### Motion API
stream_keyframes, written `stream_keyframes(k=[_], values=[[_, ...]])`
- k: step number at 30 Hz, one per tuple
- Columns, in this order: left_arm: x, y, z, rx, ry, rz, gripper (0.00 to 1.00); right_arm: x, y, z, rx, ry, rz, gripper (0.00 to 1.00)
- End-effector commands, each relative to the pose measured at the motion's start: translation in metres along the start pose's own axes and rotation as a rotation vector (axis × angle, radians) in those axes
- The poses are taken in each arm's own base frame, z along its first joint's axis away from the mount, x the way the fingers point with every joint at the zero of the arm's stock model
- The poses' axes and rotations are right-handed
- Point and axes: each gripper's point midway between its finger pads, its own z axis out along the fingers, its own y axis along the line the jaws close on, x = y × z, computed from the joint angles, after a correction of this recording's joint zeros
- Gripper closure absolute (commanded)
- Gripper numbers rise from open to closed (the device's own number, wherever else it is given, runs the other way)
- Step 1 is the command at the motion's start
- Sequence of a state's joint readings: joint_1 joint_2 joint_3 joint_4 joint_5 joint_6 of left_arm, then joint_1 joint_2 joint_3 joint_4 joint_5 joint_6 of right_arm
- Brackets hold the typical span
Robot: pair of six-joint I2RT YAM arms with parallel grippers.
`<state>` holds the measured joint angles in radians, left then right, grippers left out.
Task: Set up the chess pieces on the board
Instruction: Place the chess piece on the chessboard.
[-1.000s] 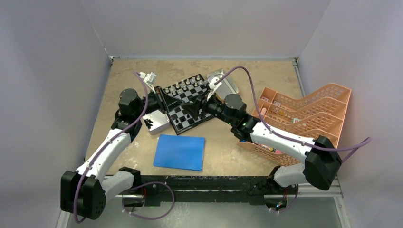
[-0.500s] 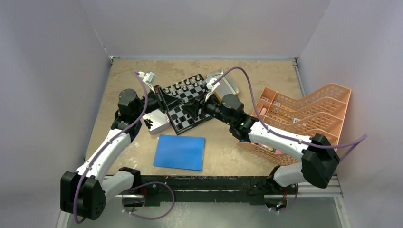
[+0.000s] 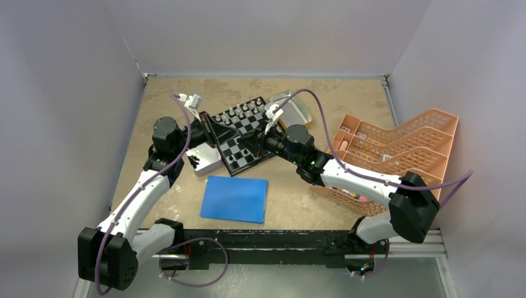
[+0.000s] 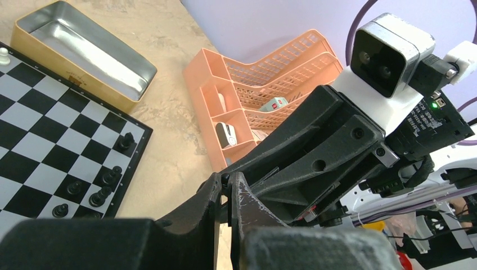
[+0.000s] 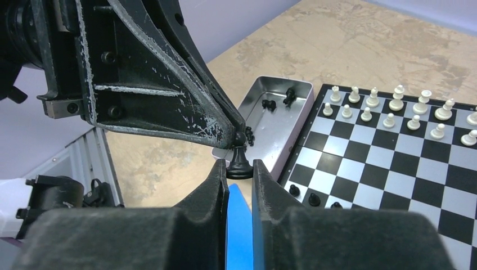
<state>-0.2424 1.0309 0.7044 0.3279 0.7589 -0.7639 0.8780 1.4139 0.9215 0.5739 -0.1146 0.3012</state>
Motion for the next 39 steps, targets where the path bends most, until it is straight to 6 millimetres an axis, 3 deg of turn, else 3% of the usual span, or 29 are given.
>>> stream_keyframes(k=[1,7,13,16,23,39], values=[[-0.001,-0.012,-0.005,0.023,0.023,0.056,1.00,-0.052,0.008,-0.010,-0.004,-0.184,-0.047,0.94],[0.003,-0.013,-0.009,0.007,0.055,0.071,0.98,-0.049,0.004,-0.019,0.007,-0.193,-0.139,0.97],[0.006,-0.020,-0.013,0.013,0.125,0.070,0.68,-0.045,0.011,-0.028,-0.048,-0.207,-0.220,0.98],[0.006,-0.027,-0.016,0.020,0.152,0.072,0.63,-0.041,0.016,-0.031,-0.086,-0.199,-0.271,0.98],[0.002,-0.061,-0.022,0.147,0.227,0.075,0.63,-0.035,0.023,-0.040,-0.143,-0.206,-0.398,0.98],[-0.004,-0.057,-0.008,0.178,0.231,0.000,0.68,-0.038,0.033,-0.042,-0.190,-0.228,-0.376,0.98]])
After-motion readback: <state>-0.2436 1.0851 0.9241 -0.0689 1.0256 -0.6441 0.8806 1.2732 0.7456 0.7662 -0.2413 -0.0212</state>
